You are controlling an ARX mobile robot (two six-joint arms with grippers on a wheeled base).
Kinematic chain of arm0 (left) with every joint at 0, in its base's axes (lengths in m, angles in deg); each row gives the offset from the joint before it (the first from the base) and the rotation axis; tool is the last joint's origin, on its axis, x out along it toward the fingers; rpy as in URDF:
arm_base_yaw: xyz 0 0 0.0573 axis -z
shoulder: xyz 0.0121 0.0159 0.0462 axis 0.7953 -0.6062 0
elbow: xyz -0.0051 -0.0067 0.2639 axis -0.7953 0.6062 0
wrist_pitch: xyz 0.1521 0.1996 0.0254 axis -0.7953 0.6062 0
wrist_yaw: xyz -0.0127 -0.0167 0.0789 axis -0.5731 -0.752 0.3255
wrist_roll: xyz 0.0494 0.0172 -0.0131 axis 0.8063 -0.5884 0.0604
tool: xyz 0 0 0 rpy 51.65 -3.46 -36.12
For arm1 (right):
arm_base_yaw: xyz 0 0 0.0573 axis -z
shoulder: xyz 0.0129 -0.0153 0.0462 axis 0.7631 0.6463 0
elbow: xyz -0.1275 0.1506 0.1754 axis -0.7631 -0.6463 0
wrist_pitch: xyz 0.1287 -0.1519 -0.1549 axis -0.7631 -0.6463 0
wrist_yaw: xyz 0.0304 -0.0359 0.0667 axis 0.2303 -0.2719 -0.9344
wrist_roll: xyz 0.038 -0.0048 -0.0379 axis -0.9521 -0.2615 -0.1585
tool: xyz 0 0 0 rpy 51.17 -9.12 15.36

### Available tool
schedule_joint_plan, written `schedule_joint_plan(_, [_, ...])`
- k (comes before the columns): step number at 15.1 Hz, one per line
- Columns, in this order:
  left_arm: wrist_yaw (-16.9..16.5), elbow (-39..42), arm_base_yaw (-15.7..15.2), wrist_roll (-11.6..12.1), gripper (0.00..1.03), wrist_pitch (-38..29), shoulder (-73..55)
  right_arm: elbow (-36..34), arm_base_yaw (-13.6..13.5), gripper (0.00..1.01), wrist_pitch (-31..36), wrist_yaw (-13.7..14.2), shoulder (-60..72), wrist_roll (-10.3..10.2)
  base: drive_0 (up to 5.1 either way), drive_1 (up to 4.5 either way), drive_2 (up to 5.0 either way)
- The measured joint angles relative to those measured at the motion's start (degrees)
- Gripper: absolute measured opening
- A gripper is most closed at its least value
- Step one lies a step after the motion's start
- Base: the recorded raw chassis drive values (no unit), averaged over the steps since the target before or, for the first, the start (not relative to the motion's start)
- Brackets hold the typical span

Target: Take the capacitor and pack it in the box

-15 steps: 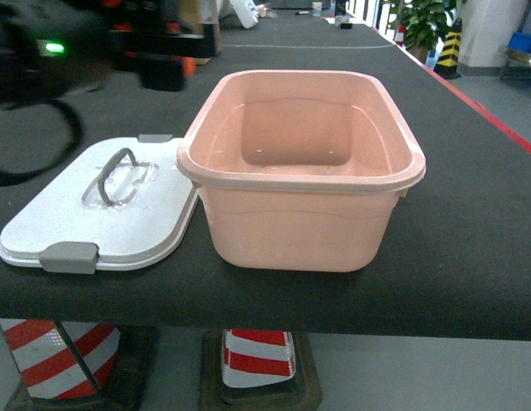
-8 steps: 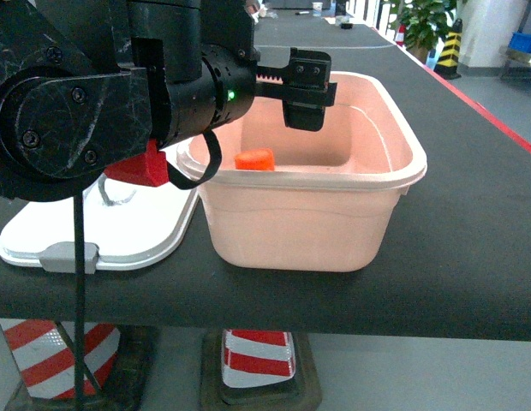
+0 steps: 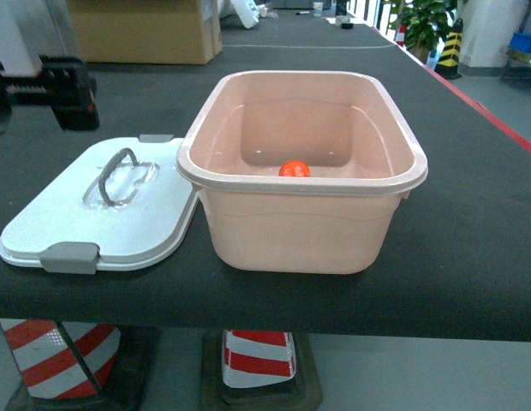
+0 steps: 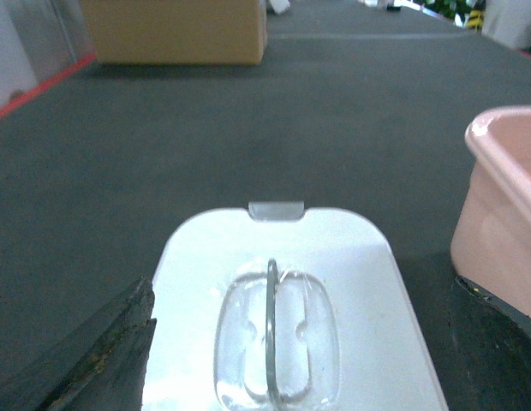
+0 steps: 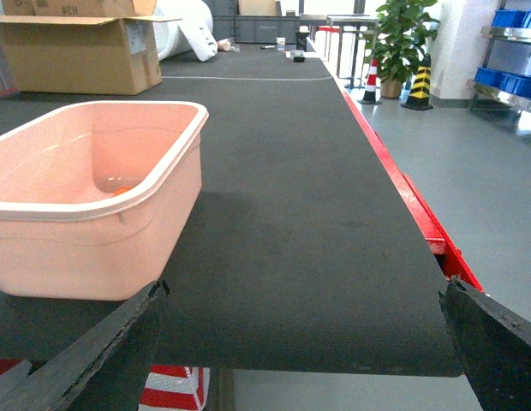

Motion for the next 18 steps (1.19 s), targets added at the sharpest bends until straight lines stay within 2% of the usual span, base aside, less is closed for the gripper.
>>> schedule_joint_plan(2, [-1.0,-5.7,-0.6,0.0,0.98,2.9,-9.6,0.0,0.0,0.98,0.0,0.0,0.0,0.0,0.0,0.0,0.0])
schedule_joint_plan(4, [-0.5,-12.6,-1.7,0.8,0.98,3.9,-18.2,0.0,0.0,0.98,0.0,0.0,0.0,0.0,0.0,0.0,0.0])
schedule_joint_plan(6, [-0.9,-18.9,-2.4,3.0,0.98,7.5,-25.5,0.0,0.0,0.98,0.0,0.0,0.0,0.0,0.0,0.0,0.0])
schedule_joint_plan(9, [-1.2,-21.2,-2.4,3.8,0.98,8.5,-27.2,0.0,0.0,0.98,0.0,0.0,0.0,0.0,0.0,0.0,0.0])
schedule_joint_plan(11, [-1.2,-22.1,-2.4,3.3,0.79,9.8,-27.2,0.0,0.0,0.98,0.0,0.0,0.0,0.0,0.0,0.0,0.0])
schedule_joint_plan(17, [0.1,-22.0,-1.6,3.1,0.09,8.1,-27.3,0.0,0.0,0.98,0.0,0.0,0.0,0.0,0.0,0.0,0.0])
schedule_joint_plan(18, [0.4,-21.7,-1.5,3.1,0.02,8.1,-27.3,0.0,0.0,0.98,0.0,0.0,0.0,0.0,0.0,0.0,0.0])
